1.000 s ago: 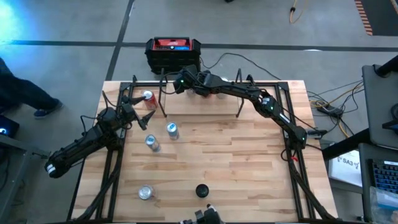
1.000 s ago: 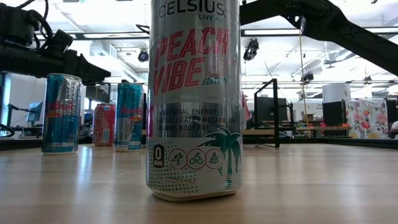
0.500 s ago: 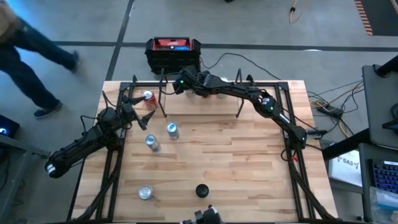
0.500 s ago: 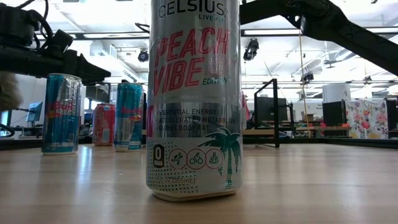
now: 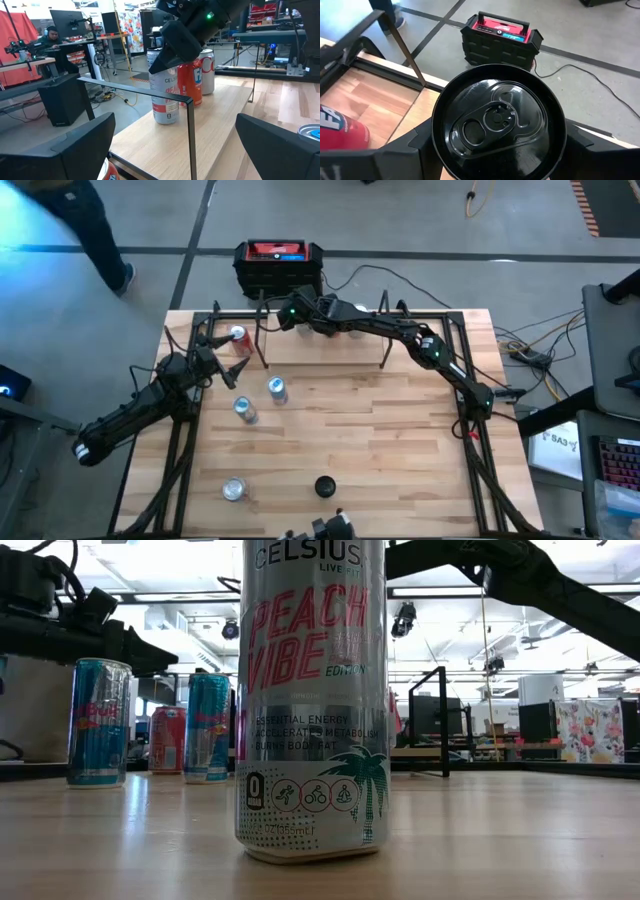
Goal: Place canned beverage on shelf
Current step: Adjust the white and pink soda can on the shelf
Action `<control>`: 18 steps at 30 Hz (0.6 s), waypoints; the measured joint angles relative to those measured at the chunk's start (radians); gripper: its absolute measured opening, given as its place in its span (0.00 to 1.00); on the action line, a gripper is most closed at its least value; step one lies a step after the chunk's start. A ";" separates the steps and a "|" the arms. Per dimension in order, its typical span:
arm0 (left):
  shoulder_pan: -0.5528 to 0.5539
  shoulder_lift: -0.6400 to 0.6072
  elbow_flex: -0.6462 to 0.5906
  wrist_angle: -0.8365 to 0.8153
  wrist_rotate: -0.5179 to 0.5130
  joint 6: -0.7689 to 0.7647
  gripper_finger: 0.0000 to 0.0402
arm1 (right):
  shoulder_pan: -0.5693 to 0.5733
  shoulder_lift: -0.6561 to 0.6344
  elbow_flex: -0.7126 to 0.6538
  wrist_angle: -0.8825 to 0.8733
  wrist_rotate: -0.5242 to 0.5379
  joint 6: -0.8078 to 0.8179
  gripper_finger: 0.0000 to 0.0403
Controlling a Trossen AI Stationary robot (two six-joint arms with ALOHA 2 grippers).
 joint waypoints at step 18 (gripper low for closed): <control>0.000 0.000 0.000 0.000 0.000 0.000 0.99 | 0.000 0.000 0.000 0.006 -0.006 -0.016 0.63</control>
